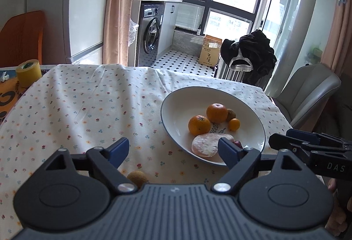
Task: Organize fruits
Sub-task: 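Open left tool to drop the segment while right tool releases the plum, then move left tool to the dark plum while right tool approaches the second mandarin segment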
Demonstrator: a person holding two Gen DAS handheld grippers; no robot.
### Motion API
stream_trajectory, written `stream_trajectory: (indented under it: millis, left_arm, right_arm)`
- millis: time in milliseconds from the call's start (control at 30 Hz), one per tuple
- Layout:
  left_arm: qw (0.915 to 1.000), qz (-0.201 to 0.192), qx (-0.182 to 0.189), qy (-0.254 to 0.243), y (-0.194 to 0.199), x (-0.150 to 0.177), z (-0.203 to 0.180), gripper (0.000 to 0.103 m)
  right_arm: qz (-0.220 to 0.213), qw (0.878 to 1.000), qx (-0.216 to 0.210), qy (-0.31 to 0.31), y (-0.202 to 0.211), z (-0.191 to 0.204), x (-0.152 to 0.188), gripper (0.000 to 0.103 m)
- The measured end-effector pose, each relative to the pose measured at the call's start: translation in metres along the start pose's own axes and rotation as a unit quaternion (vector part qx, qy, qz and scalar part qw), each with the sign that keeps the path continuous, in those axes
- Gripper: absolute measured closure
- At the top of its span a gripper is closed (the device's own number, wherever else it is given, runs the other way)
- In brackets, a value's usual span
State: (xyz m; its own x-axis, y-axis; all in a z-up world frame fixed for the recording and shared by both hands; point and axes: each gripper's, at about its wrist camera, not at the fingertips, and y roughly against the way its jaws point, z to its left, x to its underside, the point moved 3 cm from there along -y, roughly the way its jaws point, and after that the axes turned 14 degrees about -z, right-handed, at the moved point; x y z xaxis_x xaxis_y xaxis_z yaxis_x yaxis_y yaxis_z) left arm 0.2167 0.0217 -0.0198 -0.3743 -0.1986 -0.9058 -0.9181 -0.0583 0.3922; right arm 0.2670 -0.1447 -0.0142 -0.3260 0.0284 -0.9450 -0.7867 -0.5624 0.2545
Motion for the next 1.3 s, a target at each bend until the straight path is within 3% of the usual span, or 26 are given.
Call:
stream_trajectory:
  millis: [133,233,767,1300]
  left_arm:
    - [0.9999,-0.003,0.002,0.011,0.009,0.005,0.005,0.007]
    - [0.9998,-0.014,-0.001,0.014,0.018,0.008,0.01,0.0]
    - [0.9991,-0.035,-0.012,0.022,0.059,0.02,0.034,0.0]
    - [0.9997,-0.01,0.002,0.022,0.083,0.041,0.041,0.0]
  right_arm:
    - [-0.024,1.0,0.008,0.005,0.015,0.003,-0.003,0.005]
    - [-0.032,0.999,0.005,0.001,0.024,0.004,-0.003,0.0]
    - [-0.037,0.999,0.009,-0.004,0.054,0.009,0.002,0.0]
    - [-0.002,1.0,0.012,0.023,0.075,0.013,0.02,0.002]
